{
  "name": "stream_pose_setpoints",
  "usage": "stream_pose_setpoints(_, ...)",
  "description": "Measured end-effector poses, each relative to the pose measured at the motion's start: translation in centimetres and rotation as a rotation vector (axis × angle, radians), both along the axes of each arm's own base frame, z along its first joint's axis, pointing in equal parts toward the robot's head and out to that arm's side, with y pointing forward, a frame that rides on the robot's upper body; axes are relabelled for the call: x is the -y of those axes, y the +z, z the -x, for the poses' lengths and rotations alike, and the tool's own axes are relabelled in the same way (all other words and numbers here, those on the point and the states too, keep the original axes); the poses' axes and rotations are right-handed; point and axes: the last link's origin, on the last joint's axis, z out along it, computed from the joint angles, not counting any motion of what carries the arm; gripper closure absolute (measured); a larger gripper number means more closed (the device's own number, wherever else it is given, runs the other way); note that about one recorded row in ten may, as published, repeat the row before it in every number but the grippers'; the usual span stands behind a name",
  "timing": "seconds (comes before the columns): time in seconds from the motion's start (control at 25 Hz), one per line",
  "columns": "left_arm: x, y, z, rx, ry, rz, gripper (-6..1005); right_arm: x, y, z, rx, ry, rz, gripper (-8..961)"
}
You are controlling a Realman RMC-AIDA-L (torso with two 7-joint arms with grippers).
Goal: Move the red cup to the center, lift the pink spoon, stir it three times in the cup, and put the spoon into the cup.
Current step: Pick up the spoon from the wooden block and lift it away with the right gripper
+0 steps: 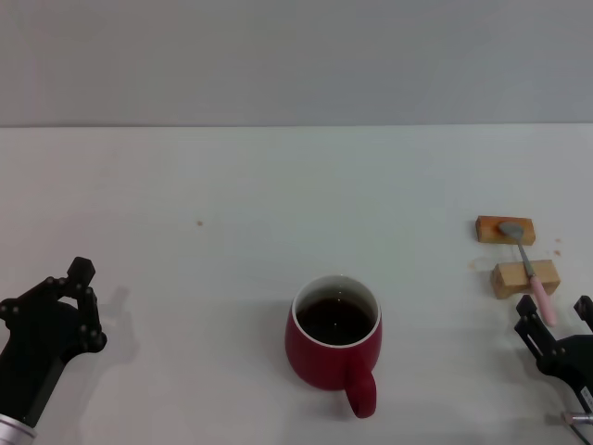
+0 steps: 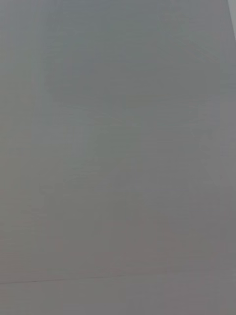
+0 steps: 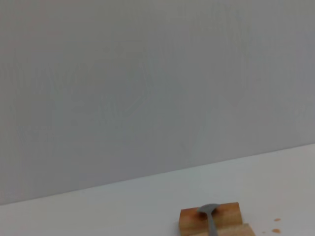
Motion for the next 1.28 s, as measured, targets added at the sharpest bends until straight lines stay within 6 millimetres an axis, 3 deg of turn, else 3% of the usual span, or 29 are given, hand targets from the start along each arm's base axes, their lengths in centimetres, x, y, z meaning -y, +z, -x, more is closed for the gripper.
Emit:
stream_pose_setpoints(1.16,0.12,-0.01,-0.02,0.0,-0.002,0.001,999,-0.06,-0.36,0.49,-0.004,0.022,0.02,235)
stream_pose_setpoints(1.28,0.02,-0.04,-0.09,0.0,-0.006,0.002,998,-0.06,-0.37,0.49,-0.004,0.024,0.021,360)
